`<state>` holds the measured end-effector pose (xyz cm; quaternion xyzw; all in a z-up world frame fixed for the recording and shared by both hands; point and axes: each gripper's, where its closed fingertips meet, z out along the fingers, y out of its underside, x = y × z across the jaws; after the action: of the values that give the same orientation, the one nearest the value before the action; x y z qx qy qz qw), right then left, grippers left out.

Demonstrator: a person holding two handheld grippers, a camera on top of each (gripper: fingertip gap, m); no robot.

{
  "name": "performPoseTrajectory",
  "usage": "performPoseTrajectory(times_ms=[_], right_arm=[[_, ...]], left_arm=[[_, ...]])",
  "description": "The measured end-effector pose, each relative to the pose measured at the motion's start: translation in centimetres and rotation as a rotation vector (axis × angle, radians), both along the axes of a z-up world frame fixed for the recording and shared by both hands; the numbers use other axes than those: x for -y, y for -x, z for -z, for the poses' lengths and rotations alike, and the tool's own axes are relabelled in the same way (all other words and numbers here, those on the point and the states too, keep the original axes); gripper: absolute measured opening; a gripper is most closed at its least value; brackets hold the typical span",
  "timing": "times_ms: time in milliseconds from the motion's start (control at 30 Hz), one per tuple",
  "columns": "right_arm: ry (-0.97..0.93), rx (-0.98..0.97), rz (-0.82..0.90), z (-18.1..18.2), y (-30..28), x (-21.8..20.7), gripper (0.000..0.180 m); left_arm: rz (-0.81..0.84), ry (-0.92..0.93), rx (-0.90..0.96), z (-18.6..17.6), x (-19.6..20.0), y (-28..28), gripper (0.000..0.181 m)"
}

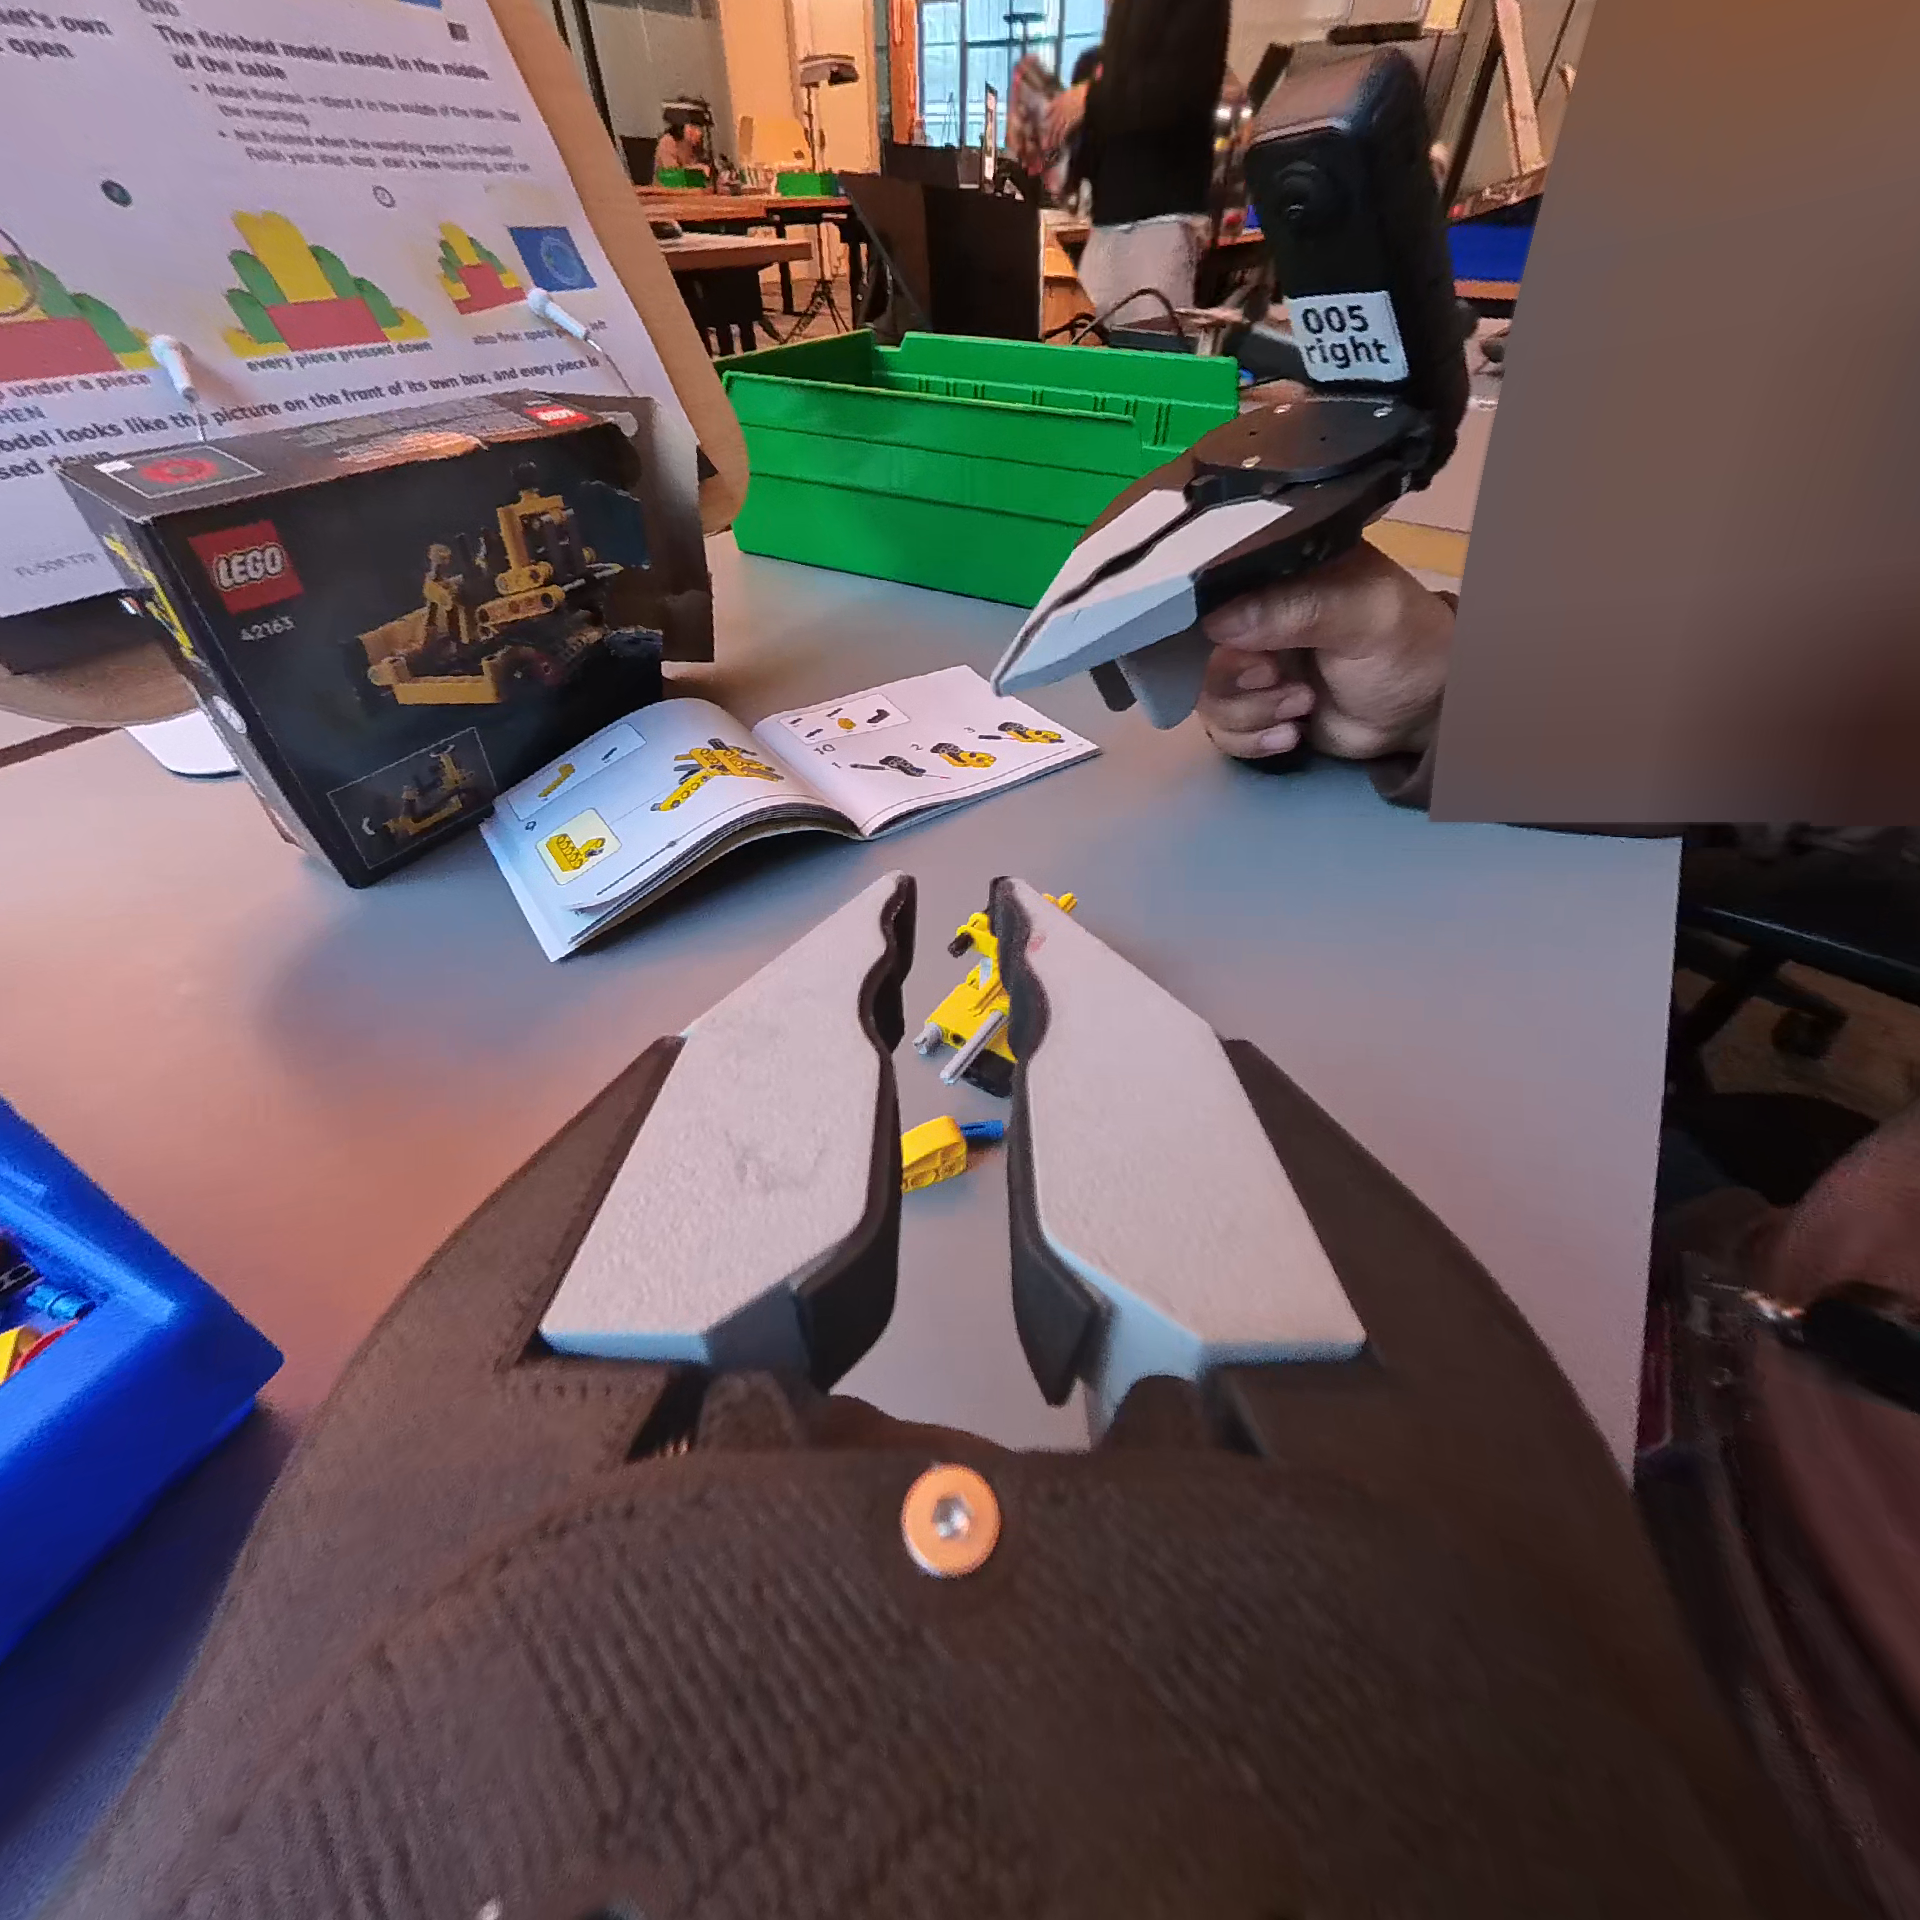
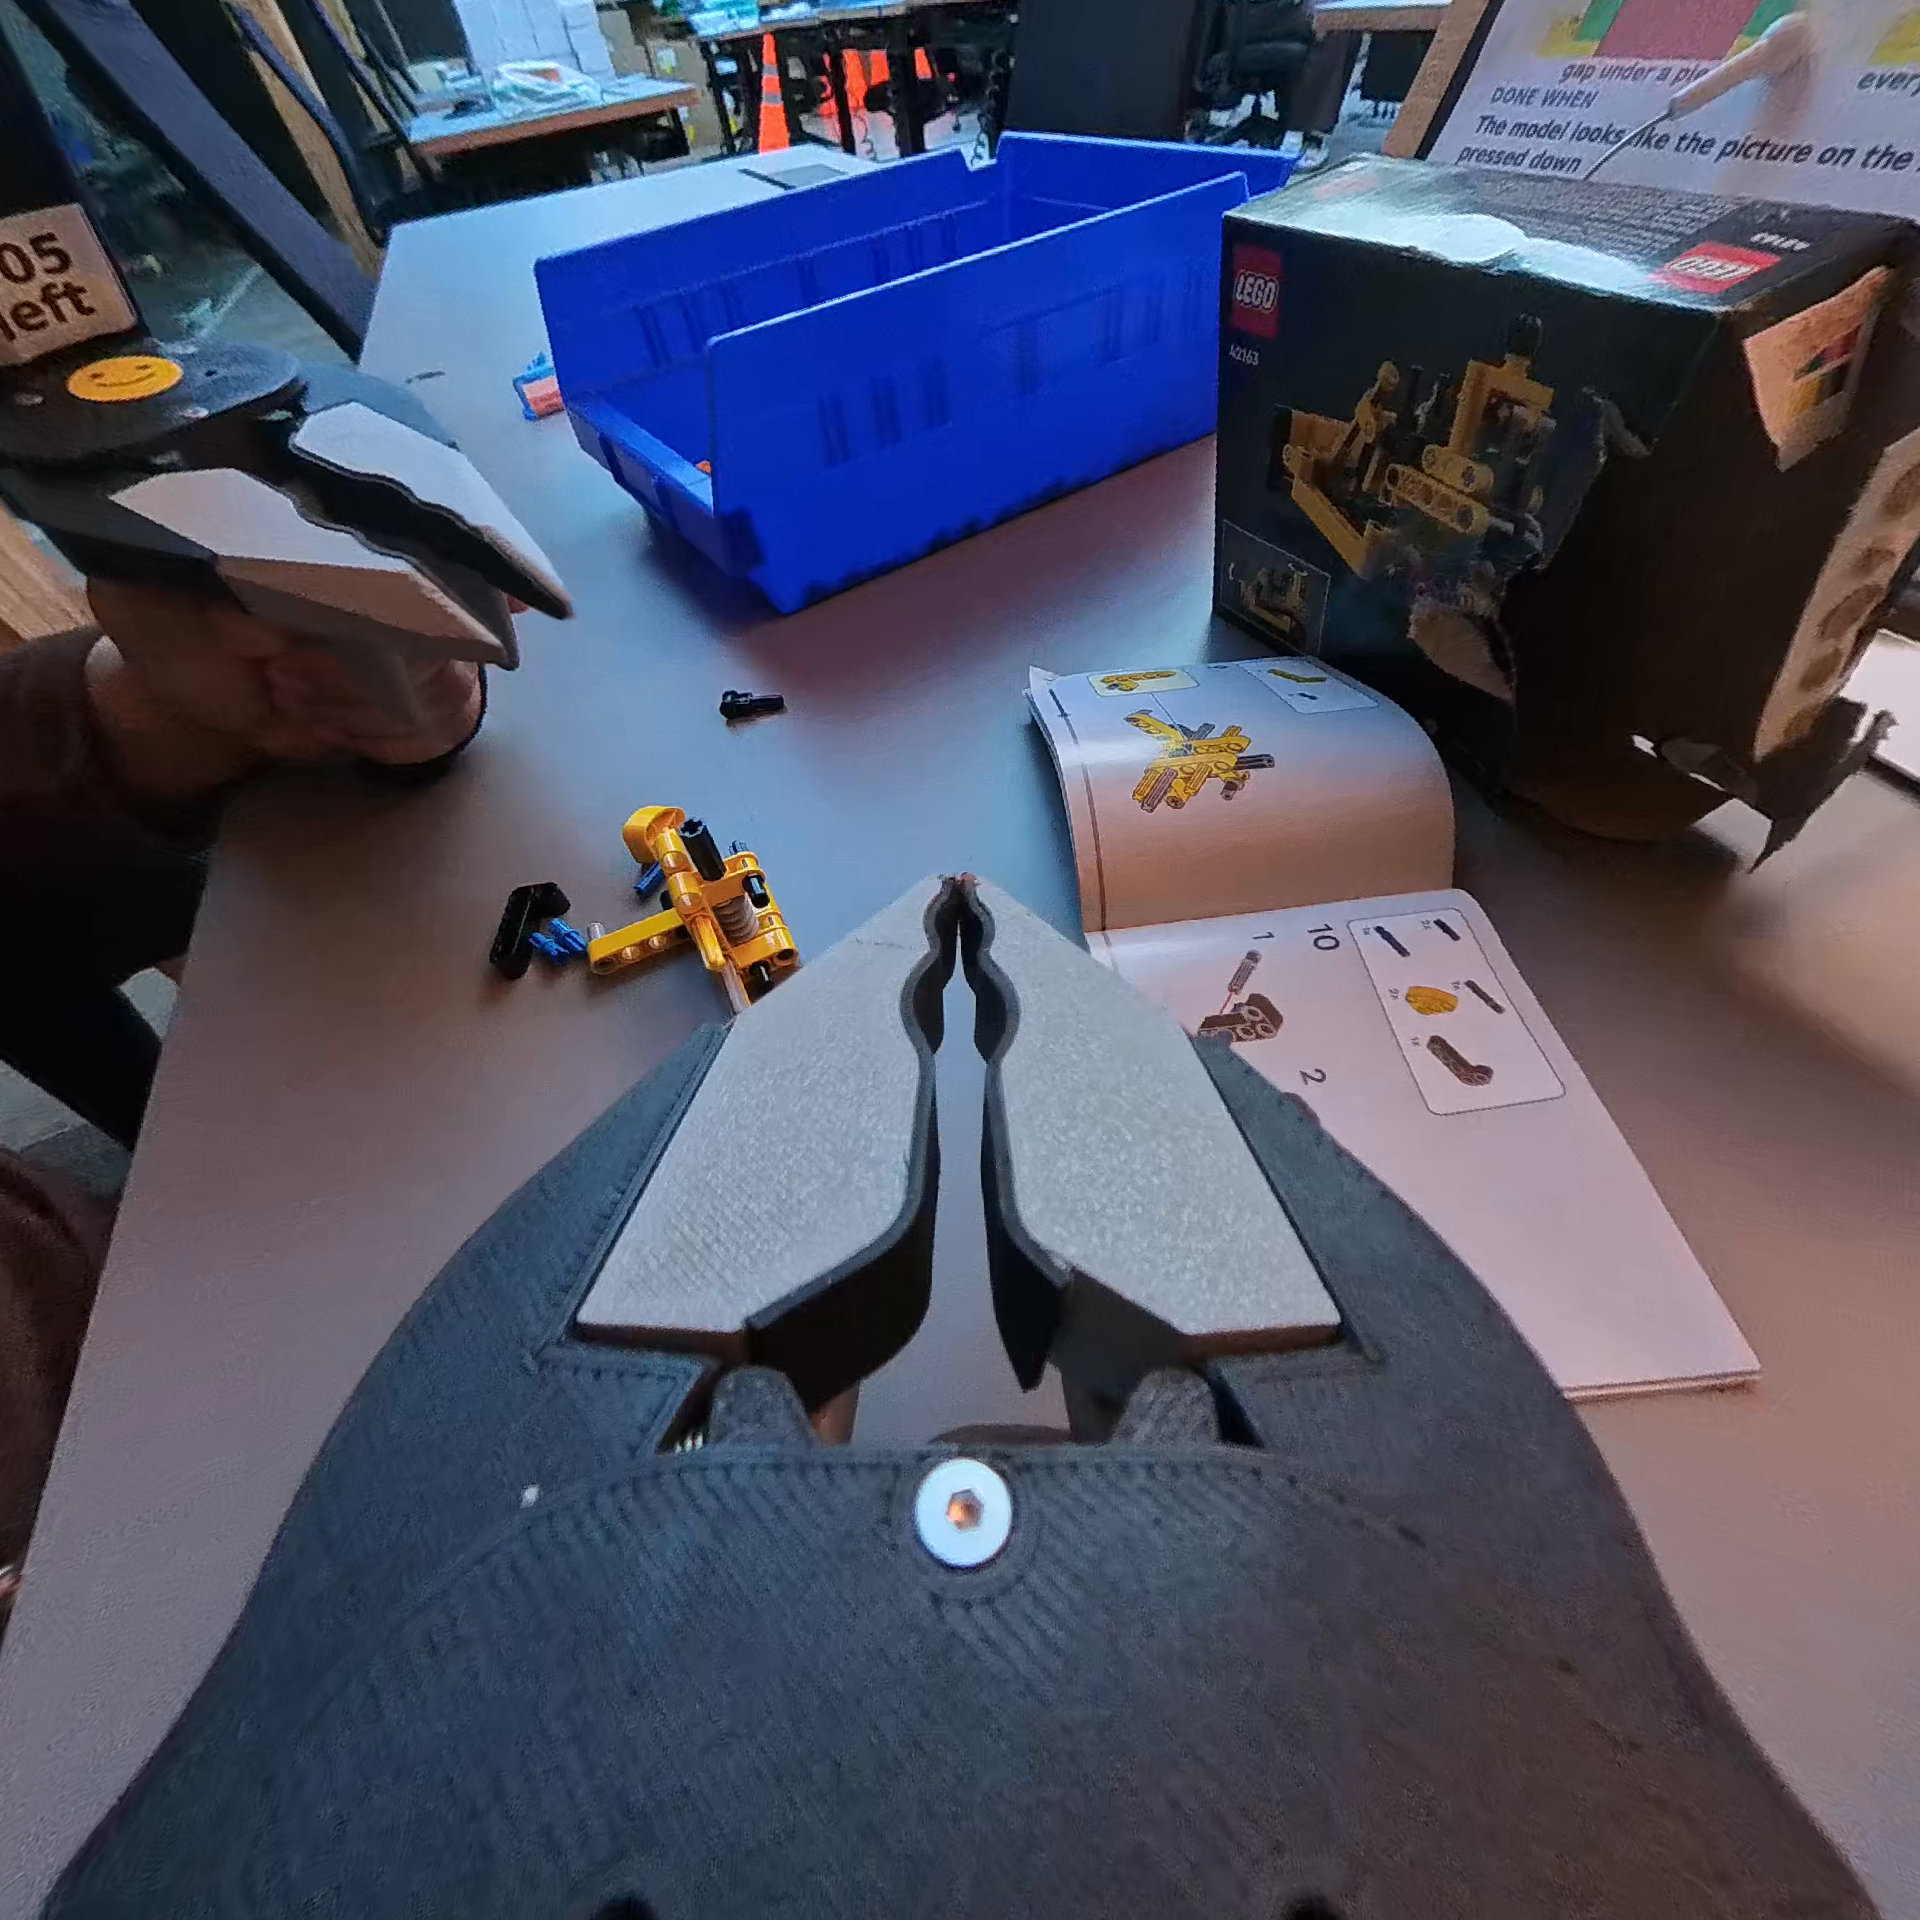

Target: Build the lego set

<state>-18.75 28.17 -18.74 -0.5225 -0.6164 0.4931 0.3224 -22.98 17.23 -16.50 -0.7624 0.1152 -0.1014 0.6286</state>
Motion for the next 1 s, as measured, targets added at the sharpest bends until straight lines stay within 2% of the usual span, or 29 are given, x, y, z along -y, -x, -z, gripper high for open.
performPoseTrajectory(times_ms=[767, 1000], right_arm=[[-0.114, 0.033, -0.098, 0.8, -0.3, 2.4, 0.000], [-0.156, 0.029, -0.114, 0.9, -0.2, 3.3, 0.006]], left_arm=[[-0.002, 0.064, -0.030, 1.0, -0.9, -0.2, 0.014], [-0.021, 0.055, -0.053, 1.0, -1.0, -0.1, 0.014]])
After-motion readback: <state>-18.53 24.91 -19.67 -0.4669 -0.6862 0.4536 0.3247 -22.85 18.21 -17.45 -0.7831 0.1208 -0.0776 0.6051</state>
